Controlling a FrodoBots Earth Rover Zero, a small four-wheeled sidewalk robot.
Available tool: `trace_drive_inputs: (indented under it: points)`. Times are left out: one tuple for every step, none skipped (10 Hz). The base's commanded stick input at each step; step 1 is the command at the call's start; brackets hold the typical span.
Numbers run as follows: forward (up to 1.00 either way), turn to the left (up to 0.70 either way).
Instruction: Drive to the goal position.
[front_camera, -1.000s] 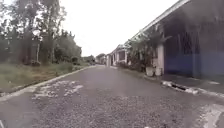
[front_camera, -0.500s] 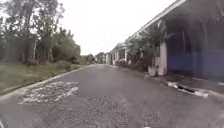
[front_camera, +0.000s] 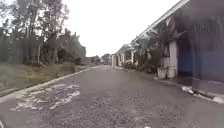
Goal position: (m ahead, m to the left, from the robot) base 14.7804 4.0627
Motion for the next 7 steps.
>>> trace_drive_inputs:
  points:
    - [0.7, 0.03]
    - [0.7, 0.03]
    - [0.7, 0.02]
    - [0.7, 0.02]
    - [0.7, 0.02]
    - [0.7, 0.0]
    - [0.7, 0.0]
